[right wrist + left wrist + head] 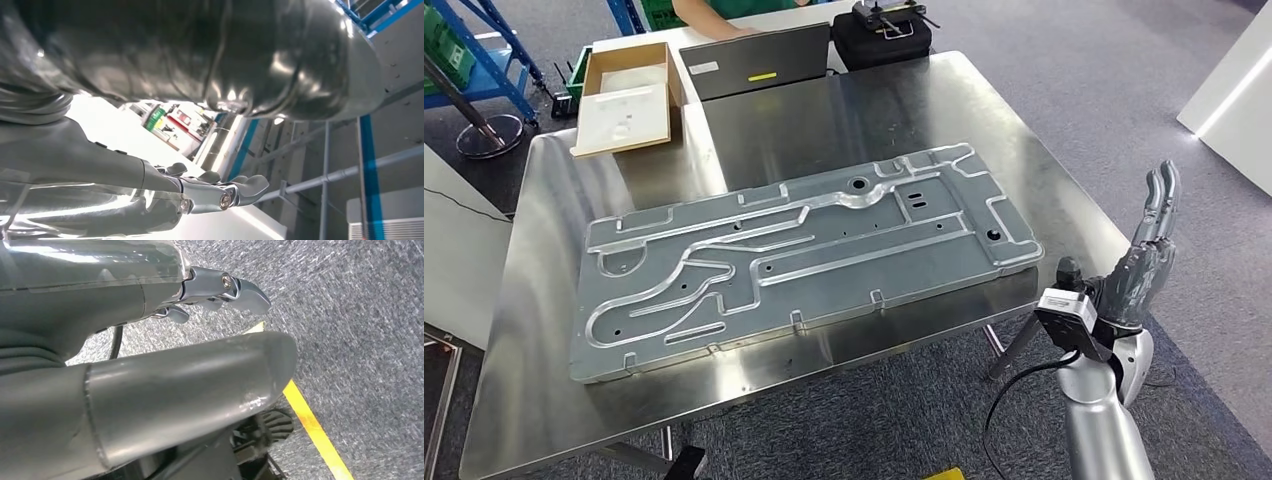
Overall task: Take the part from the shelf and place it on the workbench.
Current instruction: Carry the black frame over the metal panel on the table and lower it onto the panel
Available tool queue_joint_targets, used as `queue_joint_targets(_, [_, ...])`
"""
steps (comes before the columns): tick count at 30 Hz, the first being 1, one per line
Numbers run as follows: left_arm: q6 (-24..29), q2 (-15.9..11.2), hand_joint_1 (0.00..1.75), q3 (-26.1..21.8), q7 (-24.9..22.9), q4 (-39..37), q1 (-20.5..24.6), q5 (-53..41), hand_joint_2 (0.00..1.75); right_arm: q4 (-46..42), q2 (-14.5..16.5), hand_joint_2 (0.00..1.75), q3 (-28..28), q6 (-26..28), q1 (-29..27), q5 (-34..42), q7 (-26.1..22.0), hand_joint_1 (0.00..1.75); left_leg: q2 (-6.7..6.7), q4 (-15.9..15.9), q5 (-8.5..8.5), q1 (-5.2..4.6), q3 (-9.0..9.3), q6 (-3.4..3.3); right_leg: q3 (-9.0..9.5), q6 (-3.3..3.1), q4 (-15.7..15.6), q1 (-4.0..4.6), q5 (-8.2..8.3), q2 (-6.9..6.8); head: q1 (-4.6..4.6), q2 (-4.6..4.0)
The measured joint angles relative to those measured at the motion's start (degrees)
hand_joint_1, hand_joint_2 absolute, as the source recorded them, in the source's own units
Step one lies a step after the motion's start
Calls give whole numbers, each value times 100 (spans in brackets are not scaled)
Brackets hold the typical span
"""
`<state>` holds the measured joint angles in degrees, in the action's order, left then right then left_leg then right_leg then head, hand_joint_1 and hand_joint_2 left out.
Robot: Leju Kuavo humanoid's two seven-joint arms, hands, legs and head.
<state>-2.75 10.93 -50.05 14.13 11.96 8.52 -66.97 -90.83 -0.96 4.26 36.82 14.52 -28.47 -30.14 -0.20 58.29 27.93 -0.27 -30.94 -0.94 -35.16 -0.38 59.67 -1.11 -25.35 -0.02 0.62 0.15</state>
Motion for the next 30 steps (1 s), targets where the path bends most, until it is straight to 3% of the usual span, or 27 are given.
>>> queue_joint_targets(3, [2, -2, 0, -2, 1, -1, -9, 2, 0, -18, 10, 0, 0, 0, -4, 9, -1, 0, 8, -127, -67, -10, 11, -74, -8, 109, -26, -13, 43, -1, 0, 0])
queue_joint_targets(4, [2, 2, 0, -2, 1, -1, -10, 2, 0, -27, 14, 0, 0, 0, -4, 9, -1, 0, 18, -168, -113, 4, 16, -110, -30, 135, 24, -13, -12, -1, 0, 0])
queue_joint_targets(6, [2, 9, 0, -3, 1, -1, -3, 2, 0, -42, 17, 0, 0, 1, -6, 10, -1, 0, 40, -227, -194, 28, 4, -167, -208, 165, 453, -13, -337, 2, -1, 0])
queue_joint_targets(8, [2, 11, 0, -4, 1, -1, -7, 2, 0, -43, 17, 0, 1, 1, -28, 11, -1, 0, 46, -212, -224, 18, -60, -191, -512, 188, 1186, -15, -737, 6, -1, 0])
queue_joint_targets(9, [2, 11, 0, -5, 1, -1, -12, 2, 0, -42, 17, 0, 1, 1, -44, 12, -1, 0, 48, -195, -233, 13, -92, -190, -611, 201, 1454, -18, -831, 5, -1, 0])
queue_joint_targets(10, [2, 11, 0, -6, 1, -2, -16, 2, 0, -42, 17, 0, 1, 1, -56, 12, -1, 0, 49, -172, -240, 11, -121, -188, -610, 209, 1515, -19, -812, 4, -1, 0])
queue_joint_targets(11, [2, 11, 0, -7, 1, -2, -17, 2, 0, -43, 17, 0, 0, 0, -63, 12, -1, 0, 48, -145, -241, 11, -146, -181, -501, 212, 1366, -22, -697, 2, -1, 0])
queue_joint_targets(13, [2, 14, 0, -9, 1, -1, -15, 2, 0, -46, 17, 0, 1, -1, -57, 12, -1, 0, 46, -73, -225, 8, -187, -153, -76, 195, 633, -22, -388, -1, -1, 0])
queue_joint_targets(15, [2, 17, 0, -10, 1, 0, -9, 2, 0, -52, 19, 0, 1, 0, -56, 13, -1, 0, 41, 10, -206, -8, -243, -100, 170, 138, 132, 2, -251, 4, 0, 0])
queue_joint_targets(19, [3, 16, 0, -11, 2, -2, -11, 9, 0, -59, 21, 0, 1, 0, -66, 51, -4, 0, 36, 88, -179, -10, -320, 11, 144, -11, 36, 9, -184, 6, -1, 0])
queue_joint_targets(21, [7, 16, 0, -11, 3, -1, -11, 18, 0, -76, 22, 0, 1, 0, -69, 80, -15, 0, 32, 458, 116, 10, -473, 80, 115, -81, 0, -17, -128, -7, 0, 0])
queue_joint_targets(23, [11, 17, 0, -11, 3, -1, -14, 22, 0, -90, 25, 0, 1, 0, -82, 108, -29, 0, 31, 1175, 542, 42, -740, 144, 56, -106, 2, -16, -83, -16, 0, 0])
queue_joint_targets(24, [12, 17, 0, -11, 3, -1, -18, 22, 0, -90, 27, 0, 1, 0, -94, 119, -35, 0, 31, 1466, 668, 56, -835, 162, 23, -105, 9, -14, -64, -18, 1, 0])
queue_joint_targets(25, [14, 17, 0, -11, 3, -1, -20, 22, 0, -90, 28, 0, 1, 0, -108, 129, -40, 0, 31, 1576, 689, 62, -842, 169, -9, -100, 18, -13, -45, -19, 0, 0])
queue_joint_targets(26, [17, 17, 0, -11, 3, -1, -21, 22, 0, -91, 30, 0, 1, 0, -119, 137, -45, 0, 31, 1455, 604, 64, -736, 163, -36, -91, 27, -13, -27, -18, 1, 0])
queue_joint_targets(29, [27, 12, 0, -11, 3, 0, -7, 22, 0, -99, 31, 0, 0, -1, -131, 155, -52, 0, 28, 305, 184, 42, -52, 74, -77, -37, 37, -8, 26, -12, 1, 0])
queue_joint_targets(30, [31, 10, 0, -12, 4, 0, -1, 23, 0, -102, 31, 0, 1, -2, -133, 162, -55, 0, 28, 51, 123, 24, 81, 43, -84, -5, 33, -8, 50, -13, 1, 0])
